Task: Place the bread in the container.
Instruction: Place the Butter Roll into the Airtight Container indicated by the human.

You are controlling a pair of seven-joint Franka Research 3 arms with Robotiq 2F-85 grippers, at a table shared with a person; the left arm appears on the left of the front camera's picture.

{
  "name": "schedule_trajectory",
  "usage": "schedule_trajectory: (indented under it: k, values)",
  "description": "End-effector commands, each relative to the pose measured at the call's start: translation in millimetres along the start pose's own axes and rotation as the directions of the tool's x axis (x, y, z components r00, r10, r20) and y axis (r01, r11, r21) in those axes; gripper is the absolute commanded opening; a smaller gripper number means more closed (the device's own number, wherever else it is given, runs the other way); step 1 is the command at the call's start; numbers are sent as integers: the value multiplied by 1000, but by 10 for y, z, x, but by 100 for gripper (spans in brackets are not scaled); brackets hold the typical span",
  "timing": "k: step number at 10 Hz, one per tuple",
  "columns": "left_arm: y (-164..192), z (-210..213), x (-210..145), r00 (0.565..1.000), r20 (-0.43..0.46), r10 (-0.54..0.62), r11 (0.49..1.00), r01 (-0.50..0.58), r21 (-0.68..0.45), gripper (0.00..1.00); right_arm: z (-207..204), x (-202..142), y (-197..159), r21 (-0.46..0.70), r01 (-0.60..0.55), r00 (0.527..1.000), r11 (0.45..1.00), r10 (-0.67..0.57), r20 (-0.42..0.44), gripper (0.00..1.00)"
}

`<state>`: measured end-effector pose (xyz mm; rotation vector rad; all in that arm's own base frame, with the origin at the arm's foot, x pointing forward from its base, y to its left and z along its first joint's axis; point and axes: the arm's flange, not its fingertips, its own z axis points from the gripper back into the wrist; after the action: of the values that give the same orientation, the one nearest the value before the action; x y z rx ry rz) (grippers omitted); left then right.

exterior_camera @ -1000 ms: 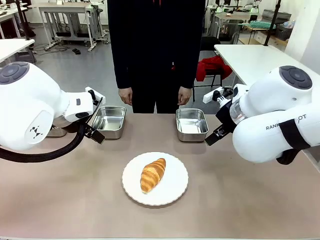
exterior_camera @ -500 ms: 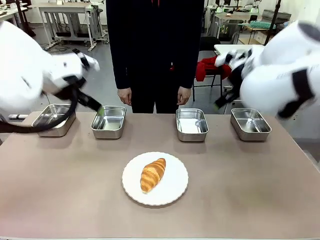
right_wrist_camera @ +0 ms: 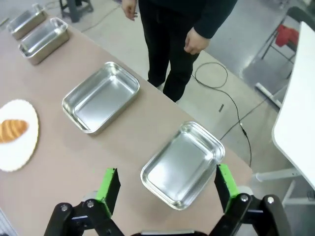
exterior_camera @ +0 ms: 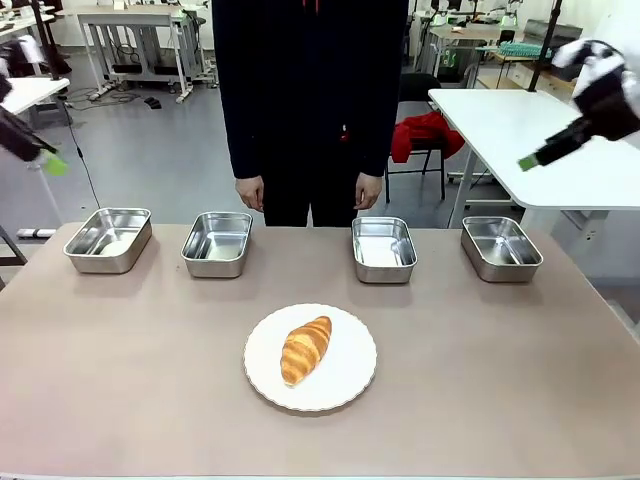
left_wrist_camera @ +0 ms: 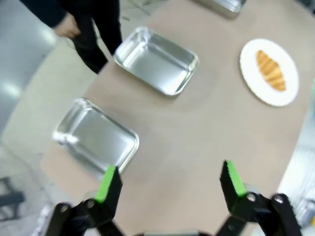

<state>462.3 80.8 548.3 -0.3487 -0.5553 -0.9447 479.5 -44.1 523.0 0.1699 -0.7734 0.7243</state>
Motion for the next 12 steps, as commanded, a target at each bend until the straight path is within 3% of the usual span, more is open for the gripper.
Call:
schedule_trajectory:
  k: [1, 2, 3, 4, 6, 7, 8, 10, 12]
  values:
    - [354, 56, -188, 996, 78, -35, 998, 39, -48, 100, -80, -370, -188, 79, -50, 997, 996, 45, 60, 100]
    - [372, 128, -251, 988, 152, -19, 999, 14, 34, 100, -70, -423, -204, 52, -75, 993, 996, 70, 99, 100]
    - [244, 118, -217, 990, 134, -48, 991, 30, 134, 100, -41, -428, -148, 99, -104, 984, 990, 88, 154, 100]
    - [300, 207, -335, 996, 85, -28, 1000, 28, -4, 100, 55, -371, -174, 43, -46, 998, 998, 44, 53, 100]
    - [300, 207, -335, 996, 85, -28, 1000, 28, -4, 100, 55, -371, -174, 43, -46, 998, 998, 44, 53, 100]
    - [338, 206, -346, 995, 95, -21, 999, 18, 33, 100, 44, -418, -163, 54, -67, 996, 996, 63, 68, 100]
    - [366, 379, -398, 990, 139, -9, 997, -1, 75, 100, 309, -424, -452, 79, -81, 991, 994, 72, 113, 100]
    - [341, 690, -548, 982, 187, 0, 997, -13, 70, 100, 682, -541, -743, 69, -72, 986, 995, 61, 156, 100]
    - [206, 893, -664, 974, 227, -27, 998, 13, 64, 100, 943, -674, -876, 131, -49, 979, 990, 22, 201, 100]
